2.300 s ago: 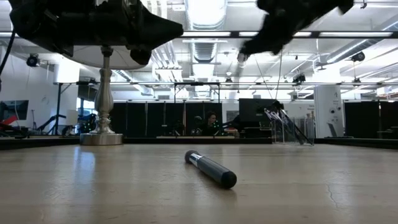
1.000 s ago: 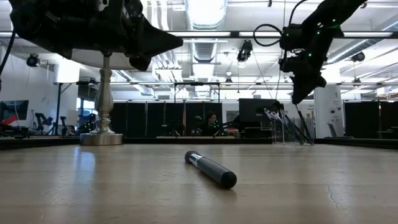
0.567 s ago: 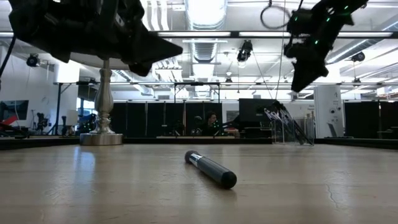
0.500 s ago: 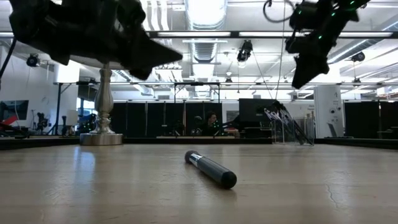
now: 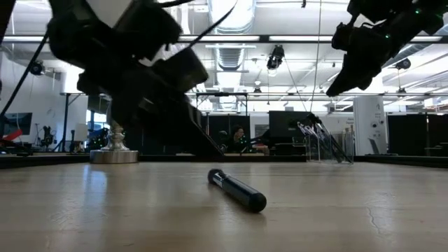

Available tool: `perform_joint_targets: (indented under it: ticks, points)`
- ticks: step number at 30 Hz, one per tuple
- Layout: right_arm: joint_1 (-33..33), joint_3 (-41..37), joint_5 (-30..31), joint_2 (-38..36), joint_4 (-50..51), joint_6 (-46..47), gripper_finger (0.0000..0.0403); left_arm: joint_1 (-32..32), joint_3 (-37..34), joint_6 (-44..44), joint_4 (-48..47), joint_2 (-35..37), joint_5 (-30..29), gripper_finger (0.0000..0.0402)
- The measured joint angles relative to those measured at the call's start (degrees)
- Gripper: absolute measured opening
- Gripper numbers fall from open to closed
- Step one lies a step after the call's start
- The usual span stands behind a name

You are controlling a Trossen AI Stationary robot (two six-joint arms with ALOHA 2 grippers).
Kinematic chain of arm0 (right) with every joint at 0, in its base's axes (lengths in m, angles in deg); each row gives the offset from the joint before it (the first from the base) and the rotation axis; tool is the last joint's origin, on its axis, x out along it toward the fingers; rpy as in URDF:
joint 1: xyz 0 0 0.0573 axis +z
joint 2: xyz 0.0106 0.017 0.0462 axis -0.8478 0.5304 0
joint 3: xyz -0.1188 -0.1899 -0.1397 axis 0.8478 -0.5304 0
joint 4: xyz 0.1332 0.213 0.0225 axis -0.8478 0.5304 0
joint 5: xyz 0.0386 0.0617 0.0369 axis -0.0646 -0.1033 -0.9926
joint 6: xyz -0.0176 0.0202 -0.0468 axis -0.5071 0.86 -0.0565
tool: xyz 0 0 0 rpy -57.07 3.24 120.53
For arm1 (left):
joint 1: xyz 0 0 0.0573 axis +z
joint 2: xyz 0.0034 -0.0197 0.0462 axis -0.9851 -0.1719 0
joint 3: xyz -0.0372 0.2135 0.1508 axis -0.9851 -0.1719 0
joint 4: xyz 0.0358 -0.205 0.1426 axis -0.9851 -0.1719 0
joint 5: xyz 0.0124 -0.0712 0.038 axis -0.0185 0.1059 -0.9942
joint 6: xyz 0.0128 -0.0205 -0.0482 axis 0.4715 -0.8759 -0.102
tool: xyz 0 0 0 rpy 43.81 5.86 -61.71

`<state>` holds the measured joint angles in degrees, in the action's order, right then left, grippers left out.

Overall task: Put items in baskets/containers
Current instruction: Put the foundation brush into the transparent organizer

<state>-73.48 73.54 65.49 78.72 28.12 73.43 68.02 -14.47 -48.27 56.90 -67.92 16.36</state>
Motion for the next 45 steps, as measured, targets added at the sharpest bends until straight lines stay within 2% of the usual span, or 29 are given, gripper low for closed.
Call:
perform_joint_targets:
  ticks: [6,10,17,28,31,36,45]
  points:
    - [1.9,-1.3,0.1,0.2,-1.6,0.0,0.0008,-0.2,5.4,1.7,-8.1,-1.9,4.0,0.0064]
    - [1.9,-1.4,0.1,0.2,-1.6,-0.1,0.0008,-0.2,5.4,2.9,-8.3,-1.9,11.4,0.0067]
    - [1.9,-1.4,0.1,0.2,-2.0,-0.2,0.0008,-0.2,4.6,4.0,-8.4,-2.2,8.4,0.0067]
    - [1.9,-1.4,0.0,0.2,-3.1,-0.7,0.0008,-0.3,4.8,7.7,-4.5,-4.5,10.0,0.0066]
    - [1.9,-1.4,0.0,0.2,-3.1,-0.7,0.0008,-0.8,4.7,8.5,-3.7,-4.6,11.5,0.0054]
    - [1.9,-1.6,0.0,0.2,-3.3,-1.1,0.0008,-1.1,4.7,9.5,-3.3,-4.6,11.6,0.0006]
    - [1.9,-3.0,0.0,0.2,-5.0,-1.2,0.0008,-2.1,4.7,9.2,-3.1,-3.9,11.3,0.0000]
